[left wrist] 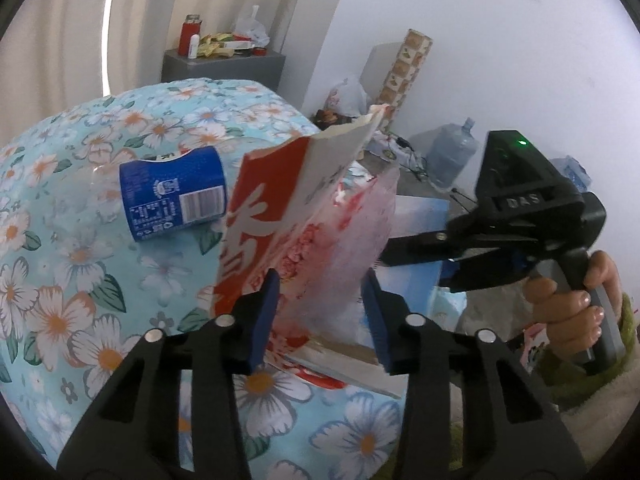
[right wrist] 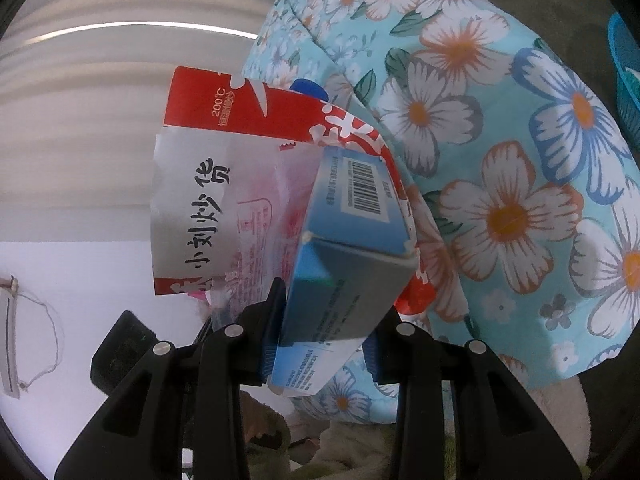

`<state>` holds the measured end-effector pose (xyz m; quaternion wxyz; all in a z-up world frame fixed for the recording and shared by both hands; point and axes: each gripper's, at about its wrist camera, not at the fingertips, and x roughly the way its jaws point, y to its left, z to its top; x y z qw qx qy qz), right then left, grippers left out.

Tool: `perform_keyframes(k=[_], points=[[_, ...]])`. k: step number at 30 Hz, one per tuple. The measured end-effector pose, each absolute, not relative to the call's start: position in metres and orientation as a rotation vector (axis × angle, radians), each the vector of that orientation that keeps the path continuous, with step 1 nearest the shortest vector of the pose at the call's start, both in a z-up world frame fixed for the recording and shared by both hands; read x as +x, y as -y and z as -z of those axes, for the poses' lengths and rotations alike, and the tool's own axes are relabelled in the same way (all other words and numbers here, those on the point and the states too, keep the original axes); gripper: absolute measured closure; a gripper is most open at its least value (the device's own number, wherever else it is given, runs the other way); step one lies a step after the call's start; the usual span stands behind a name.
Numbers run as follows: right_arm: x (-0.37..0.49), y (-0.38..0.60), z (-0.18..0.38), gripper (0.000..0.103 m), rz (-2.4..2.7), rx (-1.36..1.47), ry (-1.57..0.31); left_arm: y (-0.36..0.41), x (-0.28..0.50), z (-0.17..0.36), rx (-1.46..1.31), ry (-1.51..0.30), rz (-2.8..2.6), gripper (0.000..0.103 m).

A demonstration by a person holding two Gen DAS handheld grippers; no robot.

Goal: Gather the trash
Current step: 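Grasp the red-and-white snack bag with the right gripper while the left grasps its edge, then carry the snack bag and blue box with both grippers over the blue wastebasket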

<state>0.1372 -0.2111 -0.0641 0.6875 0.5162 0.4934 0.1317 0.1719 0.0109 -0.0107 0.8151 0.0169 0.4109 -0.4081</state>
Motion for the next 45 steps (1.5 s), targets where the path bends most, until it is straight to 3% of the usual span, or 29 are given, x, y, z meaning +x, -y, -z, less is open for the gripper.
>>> perform_keyframes(k=[8,15,45], points=[[0.129,0.222,0.067,0.069,-0.303,1.176,-1.090,-0.009,0.183,0.019,0.049,-0.909,0.837,0.084],[0.119,0.232,0.065,0.069,-0.305,1.193,-1.055,-0.014,0.174,0.000,0.045,-0.828,0.836,0.097],[0.007,0.295,0.017,0.070,-0.472,1.290,-0.767,0.006,0.087,-0.110,0.026,-0.614,0.866,0.099]])
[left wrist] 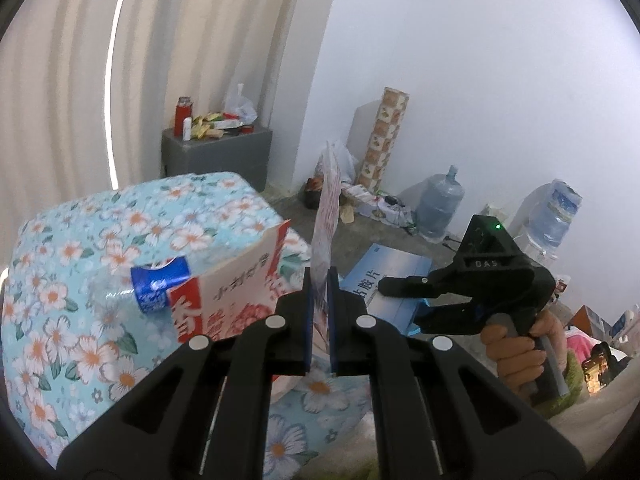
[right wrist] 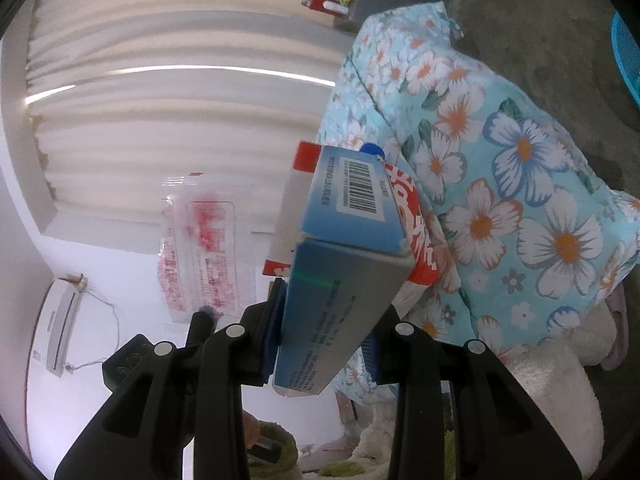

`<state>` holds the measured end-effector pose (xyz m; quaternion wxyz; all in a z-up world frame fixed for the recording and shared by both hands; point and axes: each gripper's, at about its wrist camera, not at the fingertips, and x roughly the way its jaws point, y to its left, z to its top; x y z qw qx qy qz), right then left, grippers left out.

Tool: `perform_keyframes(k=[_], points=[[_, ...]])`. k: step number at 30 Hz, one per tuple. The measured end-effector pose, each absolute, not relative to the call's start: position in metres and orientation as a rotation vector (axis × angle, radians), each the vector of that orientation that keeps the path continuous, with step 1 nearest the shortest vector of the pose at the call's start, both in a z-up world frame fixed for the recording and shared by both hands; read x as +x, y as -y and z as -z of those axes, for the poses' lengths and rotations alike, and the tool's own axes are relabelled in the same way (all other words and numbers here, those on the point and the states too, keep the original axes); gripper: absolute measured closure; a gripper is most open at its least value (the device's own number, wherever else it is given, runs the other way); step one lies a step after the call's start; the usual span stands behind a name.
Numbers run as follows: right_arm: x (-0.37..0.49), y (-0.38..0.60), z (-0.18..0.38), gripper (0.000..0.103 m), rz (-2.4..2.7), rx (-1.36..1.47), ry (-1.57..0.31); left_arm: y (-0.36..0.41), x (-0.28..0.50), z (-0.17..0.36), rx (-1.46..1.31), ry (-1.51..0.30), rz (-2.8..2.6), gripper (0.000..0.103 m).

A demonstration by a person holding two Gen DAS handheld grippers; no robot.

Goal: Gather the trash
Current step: 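Carry the snack bag and blue box with both grippers over the blue wastebasket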

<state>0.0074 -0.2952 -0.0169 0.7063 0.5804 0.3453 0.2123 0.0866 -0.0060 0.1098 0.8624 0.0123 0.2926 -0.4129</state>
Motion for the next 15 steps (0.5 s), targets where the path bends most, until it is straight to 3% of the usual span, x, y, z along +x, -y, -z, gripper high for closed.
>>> perform_keyframes(k=[15], points=[[-0.033,0.352,0.013,0.070,-0.386,1.362,-0.603,0.090,0.092,-0.129,0.119,-0.559,0.996,0.099]])
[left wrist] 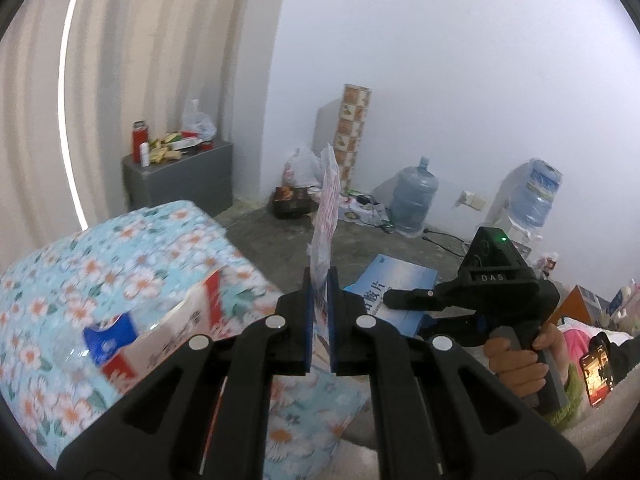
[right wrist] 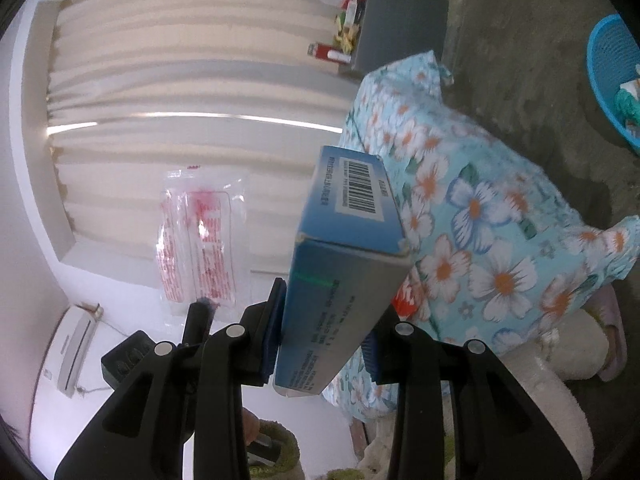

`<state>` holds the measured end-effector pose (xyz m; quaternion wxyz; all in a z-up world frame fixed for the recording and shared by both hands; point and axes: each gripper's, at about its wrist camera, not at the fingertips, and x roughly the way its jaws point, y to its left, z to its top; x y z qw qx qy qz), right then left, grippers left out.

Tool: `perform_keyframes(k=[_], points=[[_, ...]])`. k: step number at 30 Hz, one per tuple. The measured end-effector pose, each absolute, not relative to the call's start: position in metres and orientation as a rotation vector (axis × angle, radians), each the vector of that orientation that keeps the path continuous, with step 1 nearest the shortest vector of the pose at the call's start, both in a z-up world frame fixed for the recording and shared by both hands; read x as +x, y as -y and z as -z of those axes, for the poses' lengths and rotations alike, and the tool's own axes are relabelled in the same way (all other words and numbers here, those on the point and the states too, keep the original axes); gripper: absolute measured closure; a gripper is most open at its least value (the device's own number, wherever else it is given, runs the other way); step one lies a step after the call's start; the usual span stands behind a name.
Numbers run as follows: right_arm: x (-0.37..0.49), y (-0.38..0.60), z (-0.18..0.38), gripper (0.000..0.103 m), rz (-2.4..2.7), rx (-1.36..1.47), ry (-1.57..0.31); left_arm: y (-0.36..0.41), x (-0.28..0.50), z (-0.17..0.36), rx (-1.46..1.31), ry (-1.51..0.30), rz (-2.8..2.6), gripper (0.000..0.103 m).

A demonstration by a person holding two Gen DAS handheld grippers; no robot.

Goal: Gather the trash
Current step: 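Carry the snack bag and blue box with both grippers over the blue wastebasket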

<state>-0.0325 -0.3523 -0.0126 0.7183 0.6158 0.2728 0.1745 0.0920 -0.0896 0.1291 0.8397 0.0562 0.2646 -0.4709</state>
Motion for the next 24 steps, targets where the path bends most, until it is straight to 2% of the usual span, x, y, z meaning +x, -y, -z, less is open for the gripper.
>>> perform_keyframes(k=[12,24], points=[[-0.061,0.407,0.026,0.070,-0.267,1.440,-0.511,0.180,0.103,-0.121,0.236,-0.586,1.109,0.099],[-0.075,0.447,0.057,0.070,-0.113,1.517,-0.471,0.278,0.119,-0.085,0.307,-0.686,1.215,0.099]])
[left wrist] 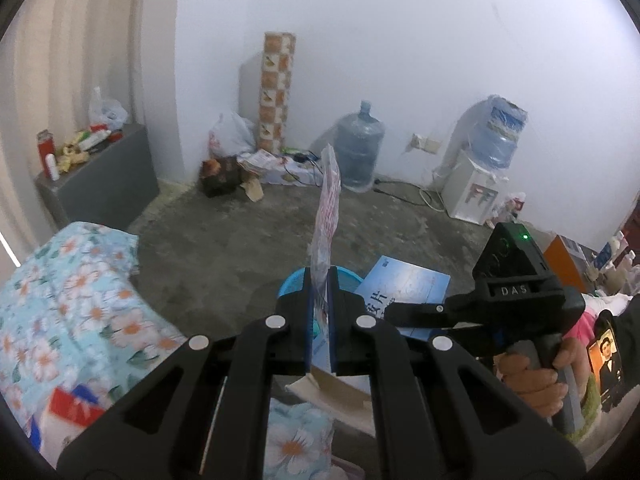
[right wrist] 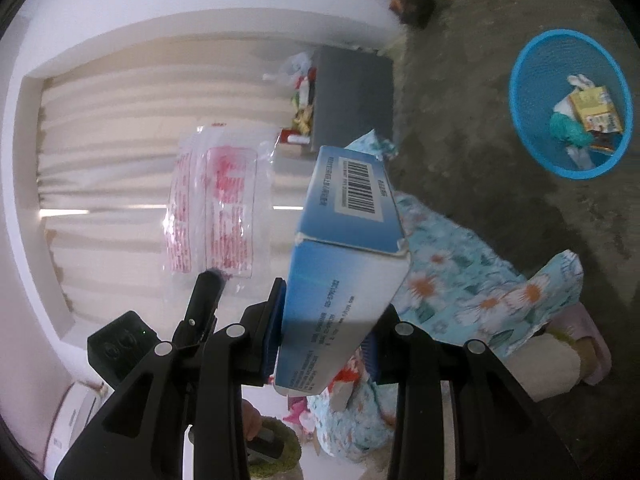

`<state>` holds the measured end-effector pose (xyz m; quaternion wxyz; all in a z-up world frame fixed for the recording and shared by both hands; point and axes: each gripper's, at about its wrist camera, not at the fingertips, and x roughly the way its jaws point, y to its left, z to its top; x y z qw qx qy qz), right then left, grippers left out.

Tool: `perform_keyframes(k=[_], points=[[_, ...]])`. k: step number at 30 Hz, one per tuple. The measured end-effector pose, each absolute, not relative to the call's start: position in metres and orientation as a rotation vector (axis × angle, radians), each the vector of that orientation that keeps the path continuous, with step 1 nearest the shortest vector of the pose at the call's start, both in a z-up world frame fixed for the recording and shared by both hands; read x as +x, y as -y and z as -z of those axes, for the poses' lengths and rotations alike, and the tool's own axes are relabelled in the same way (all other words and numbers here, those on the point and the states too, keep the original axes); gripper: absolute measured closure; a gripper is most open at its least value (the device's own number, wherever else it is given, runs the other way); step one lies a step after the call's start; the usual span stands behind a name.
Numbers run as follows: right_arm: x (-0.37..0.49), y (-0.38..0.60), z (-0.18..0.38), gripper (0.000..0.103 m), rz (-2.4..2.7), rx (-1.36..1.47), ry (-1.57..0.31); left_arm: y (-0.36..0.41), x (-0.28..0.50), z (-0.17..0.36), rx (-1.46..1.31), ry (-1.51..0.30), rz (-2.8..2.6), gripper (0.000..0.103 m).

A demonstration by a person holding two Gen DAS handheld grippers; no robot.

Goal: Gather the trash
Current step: 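Carry the snack bag and blue box with both grippers over the blue wastebasket, then open both grippers to drop the blue box into the wastebasket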

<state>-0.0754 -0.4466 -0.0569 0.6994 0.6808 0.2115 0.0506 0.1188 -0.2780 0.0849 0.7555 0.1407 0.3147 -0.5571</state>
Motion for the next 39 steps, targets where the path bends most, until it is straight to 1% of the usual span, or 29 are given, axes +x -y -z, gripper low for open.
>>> perform_keyframes(k=[4,10,14,20,21,22,23,24,25,27,30,34,39], points=[[-0.081,0.462,0.071,0.070,-0.032,1.538,-0.470,0.311,0.124,-0.068,0.327,-0.735,1.242,0.099],[-0.104,0.513,0.093,0.070,0.241,1.506,-0.465,0.371,0.137,-0.031,0.351,-0.844,1.255,0.099],[-0.100,0.546,0.113,0.070,0.390,1.480,-0.519,0.415,0.144,0.000,0.383,-0.908,1.264,0.099],[-0.066,0.582,0.151,0.069,0.478,1.452,-0.629,0.475,0.158,0.055,0.423,-1.008,1.247,0.098],[-0.062,0.590,0.160,0.067,0.473,1.465,-0.643,0.485,0.162,0.064,0.429,-1.019,1.243,0.097],[-0.056,0.598,0.171,0.067,0.457,1.475,-0.652,0.491,0.164,0.071,0.431,-1.029,1.242,0.092],[-0.047,0.605,0.192,0.055,0.435,1.490,-0.660,0.499,0.167,0.082,0.439,-1.050,1.236,0.074],[-0.046,0.611,0.209,0.039,0.462,1.501,-0.676,0.508,0.170,0.097,0.454,-1.072,1.207,0.053],[-0.047,0.614,0.229,0.037,0.505,1.521,-0.698,0.512,0.173,0.108,0.462,-1.082,1.181,0.048],[-0.055,0.615,0.263,0.037,0.574,1.603,-0.747,0.516,0.181,0.126,0.479,-1.120,1.132,0.048],[-0.072,0.604,0.278,0.037,0.597,1.668,-0.697,0.508,0.191,0.127,0.405,-1.169,1.106,0.048],[-0.085,0.588,0.266,0.037,0.611,1.625,-0.664,0.494,0.190,0.098,0.353,-1.123,1.124,0.048],[-0.089,0.571,0.232,0.037,0.611,1.541,-0.633,0.466,0.171,0.041,0.327,-1.002,1.152,0.041]])
